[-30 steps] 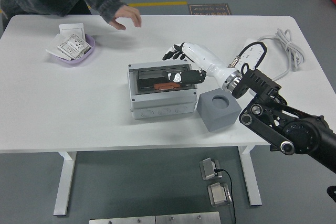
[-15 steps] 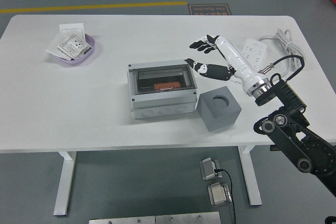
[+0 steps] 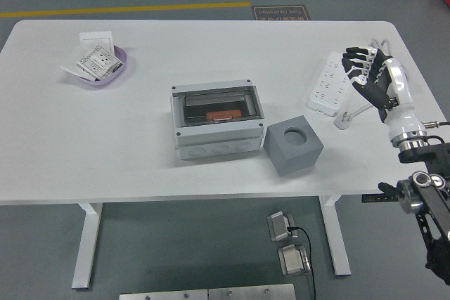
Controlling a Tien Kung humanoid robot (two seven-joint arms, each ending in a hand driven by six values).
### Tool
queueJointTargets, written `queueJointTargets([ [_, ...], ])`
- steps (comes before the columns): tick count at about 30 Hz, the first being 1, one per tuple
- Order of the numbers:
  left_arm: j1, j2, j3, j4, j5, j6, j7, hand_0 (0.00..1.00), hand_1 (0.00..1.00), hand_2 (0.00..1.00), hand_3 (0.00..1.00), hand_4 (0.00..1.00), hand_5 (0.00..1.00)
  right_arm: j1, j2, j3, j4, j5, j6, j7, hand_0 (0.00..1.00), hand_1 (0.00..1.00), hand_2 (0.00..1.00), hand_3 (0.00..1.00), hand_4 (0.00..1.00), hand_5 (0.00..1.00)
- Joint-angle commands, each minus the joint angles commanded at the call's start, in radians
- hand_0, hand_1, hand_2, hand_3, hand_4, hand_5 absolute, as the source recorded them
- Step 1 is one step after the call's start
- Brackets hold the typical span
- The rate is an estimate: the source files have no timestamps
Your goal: Pick up the cylinder from the cube,place it in the box,flap close box
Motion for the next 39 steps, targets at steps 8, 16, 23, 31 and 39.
queueJointTargets([
  [8, -0.007, 0.008, -0.001, 0.0, -0.001, 0.0, 0.002, 0.71, 0.729, 0.68, 0.716, 0.785, 0.594, -0.038, 0.005, 0.065, 0.018, 0.044, -0.004, 0.004, 0.636, 0.616, 0.644, 0.625, 0.787, 0.424],
  [16, -0.015, 0.021, -0.003, 0.0, -0.004, 0.001, 0.006, 0.71, 0.73, 0.68, 0.716, 0.786, 0.595, -0.046, 0.025, 0.118, 0.038, 0.062, -0.001, 0.007, 0.646, 0.619, 0.645, 0.626, 0.794, 0.432],
  [23, -0.019, 0.029, -0.003, 0.0, -0.002, 0.001, 0.006, 0.711, 0.729, 0.68, 0.716, 0.788, 0.597, -0.052, 0.027, 0.14, 0.044, 0.057, 0.003, 0.002, 0.646, 0.621, 0.643, 0.627, 0.815, 0.448],
  [31, -0.017, 0.032, 0.003, 0.0, -0.007, -0.001, 0.003, 0.711, 0.729, 0.68, 0.716, 0.787, 0.597, -0.062, 0.013, 0.158, 0.055, 0.051, 0.007, -0.003, 0.659, 0.62, 0.643, 0.626, 0.824, 0.467],
  [39, -0.006, 0.031, -0.005, 0.0, -0.007, 0.001, 0.006, 0.711, 0.728, 0.68, 0.715, 0.787, 0.594, -0.075, 0.01, 0.184, 0.072, 0.039, 0.011, -0.01, 0.667, 0.621, 0.642, 0.626, 0.827, 0.472],
])
